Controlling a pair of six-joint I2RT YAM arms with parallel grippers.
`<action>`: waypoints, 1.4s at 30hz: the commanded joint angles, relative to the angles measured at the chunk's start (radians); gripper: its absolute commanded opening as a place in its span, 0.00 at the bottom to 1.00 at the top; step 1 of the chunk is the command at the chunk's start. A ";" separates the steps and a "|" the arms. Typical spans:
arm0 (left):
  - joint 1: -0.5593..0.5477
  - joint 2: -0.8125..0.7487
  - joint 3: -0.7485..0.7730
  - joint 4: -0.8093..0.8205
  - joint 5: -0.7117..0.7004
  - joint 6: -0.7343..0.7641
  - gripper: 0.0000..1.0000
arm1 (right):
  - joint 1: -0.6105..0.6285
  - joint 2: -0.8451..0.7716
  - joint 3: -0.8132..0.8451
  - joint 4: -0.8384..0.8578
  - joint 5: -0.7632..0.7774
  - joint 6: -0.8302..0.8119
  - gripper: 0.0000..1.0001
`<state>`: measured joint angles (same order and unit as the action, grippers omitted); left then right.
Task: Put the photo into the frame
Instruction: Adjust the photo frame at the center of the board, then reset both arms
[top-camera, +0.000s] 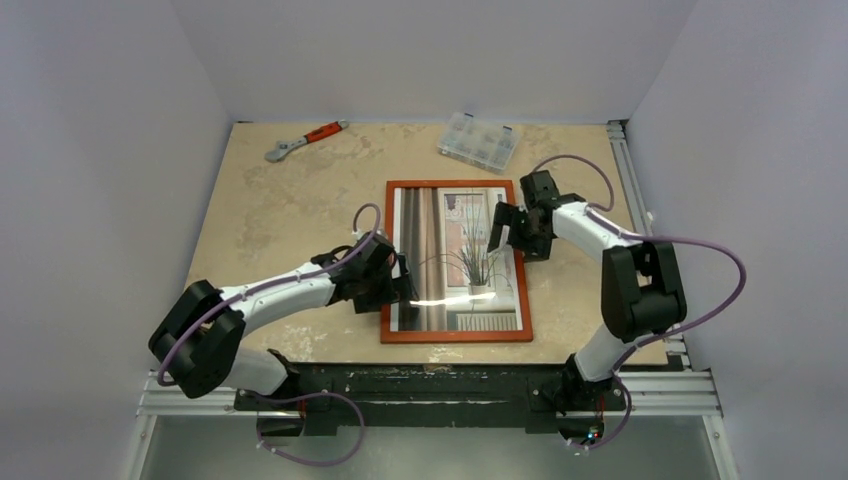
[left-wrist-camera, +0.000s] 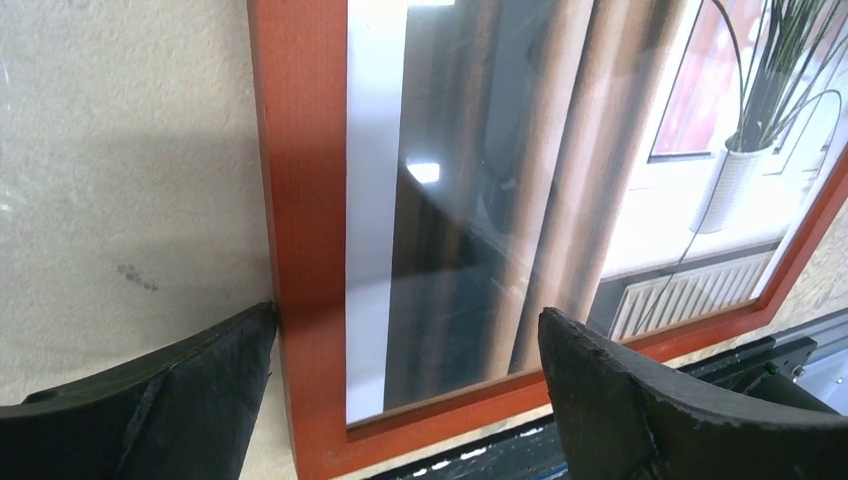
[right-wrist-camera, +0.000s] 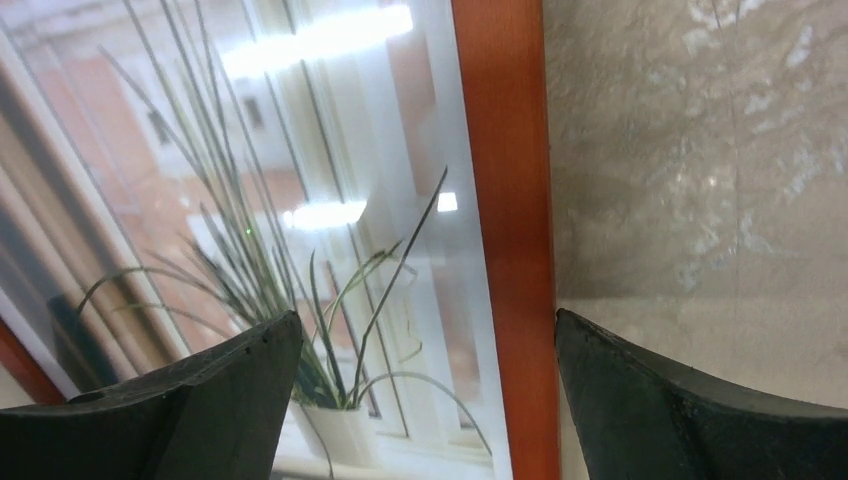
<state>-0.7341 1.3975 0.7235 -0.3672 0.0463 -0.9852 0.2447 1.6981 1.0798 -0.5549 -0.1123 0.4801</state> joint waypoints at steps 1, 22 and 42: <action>-0.016 -0.114 -0.005 -0.009 -0.042 -0.018 1.00 | 0.015 -0.162 -0.029 -0.013 0.018 0.006 0.96; 0.151 -1.028 -0.286 0.244 -0.027 0.159 1.00 | 0.016 -0.895 -0.246 -0.088 0.061 -0.021 0.99; 0.153 -1.167 -0.261 0.071 -0.539 0.867 1.00 | 0.016 -1.041 -0.503 0.434 0.261 -0.155 0.99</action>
<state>-0.5892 0.1303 0.4370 -0.3332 -0.3607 -0.2821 0.2592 0.6285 0.6632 -0.3500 0.0658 0.3618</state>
